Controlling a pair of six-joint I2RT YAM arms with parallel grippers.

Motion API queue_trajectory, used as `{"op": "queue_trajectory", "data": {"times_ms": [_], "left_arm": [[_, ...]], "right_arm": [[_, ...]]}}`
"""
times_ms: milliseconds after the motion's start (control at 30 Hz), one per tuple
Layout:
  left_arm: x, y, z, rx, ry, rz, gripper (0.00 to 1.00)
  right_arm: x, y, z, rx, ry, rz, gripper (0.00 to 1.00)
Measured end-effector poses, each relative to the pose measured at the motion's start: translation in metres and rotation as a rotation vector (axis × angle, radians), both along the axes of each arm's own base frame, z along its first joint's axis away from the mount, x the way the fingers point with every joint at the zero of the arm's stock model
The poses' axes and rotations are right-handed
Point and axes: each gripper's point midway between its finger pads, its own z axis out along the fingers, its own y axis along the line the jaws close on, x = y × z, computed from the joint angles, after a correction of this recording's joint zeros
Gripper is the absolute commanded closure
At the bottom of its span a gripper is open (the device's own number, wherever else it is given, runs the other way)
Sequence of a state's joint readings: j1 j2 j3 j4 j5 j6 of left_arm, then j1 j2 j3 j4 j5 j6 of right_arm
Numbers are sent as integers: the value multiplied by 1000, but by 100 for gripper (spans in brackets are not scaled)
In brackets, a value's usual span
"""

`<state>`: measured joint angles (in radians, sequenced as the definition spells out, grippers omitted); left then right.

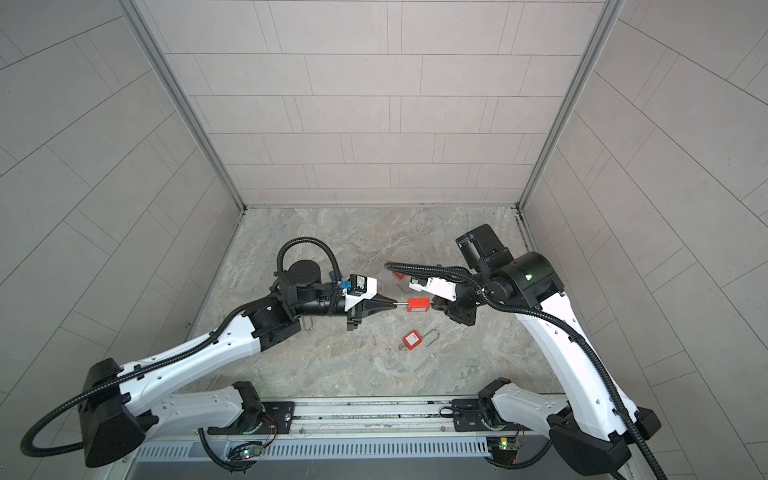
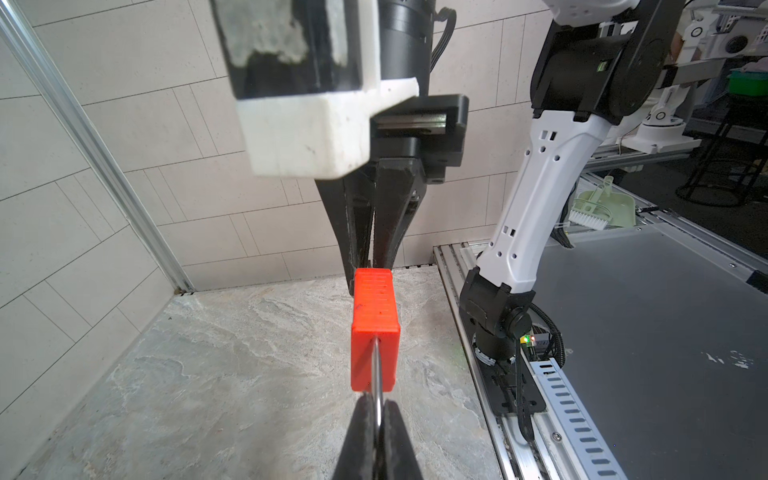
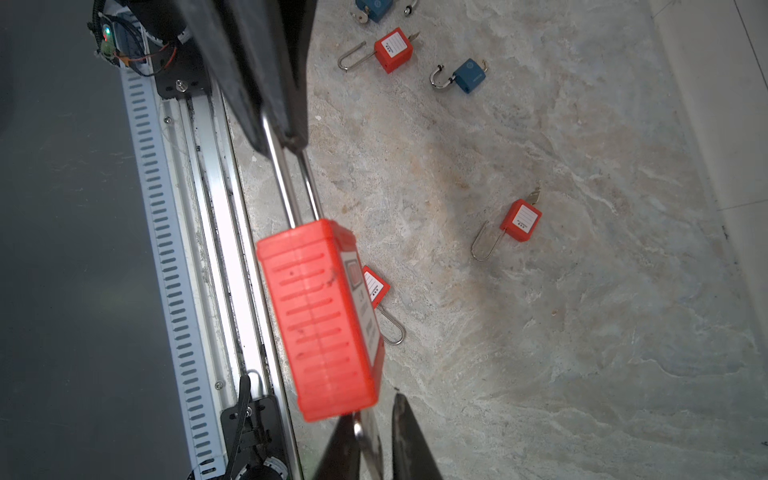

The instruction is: Lock with the key

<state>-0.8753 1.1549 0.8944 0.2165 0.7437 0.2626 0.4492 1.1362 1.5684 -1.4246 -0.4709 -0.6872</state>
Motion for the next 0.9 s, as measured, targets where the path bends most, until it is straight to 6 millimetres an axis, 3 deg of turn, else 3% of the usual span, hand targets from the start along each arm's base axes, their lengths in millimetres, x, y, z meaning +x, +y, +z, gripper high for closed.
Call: {"op": "queue_trajectory", "data": {"times_ms": [267,700,900], "left_arm": [[4,9,1,56,-8,7,100],[11,19,5,56,-2,20,100],[14,32,9,59,1,43,100]], "right_arm": [[-2,8,-3,23,0,61,94],[-2,16,-3,39,-35,135,99],[5,24,1,63,-70,169,100]]}}
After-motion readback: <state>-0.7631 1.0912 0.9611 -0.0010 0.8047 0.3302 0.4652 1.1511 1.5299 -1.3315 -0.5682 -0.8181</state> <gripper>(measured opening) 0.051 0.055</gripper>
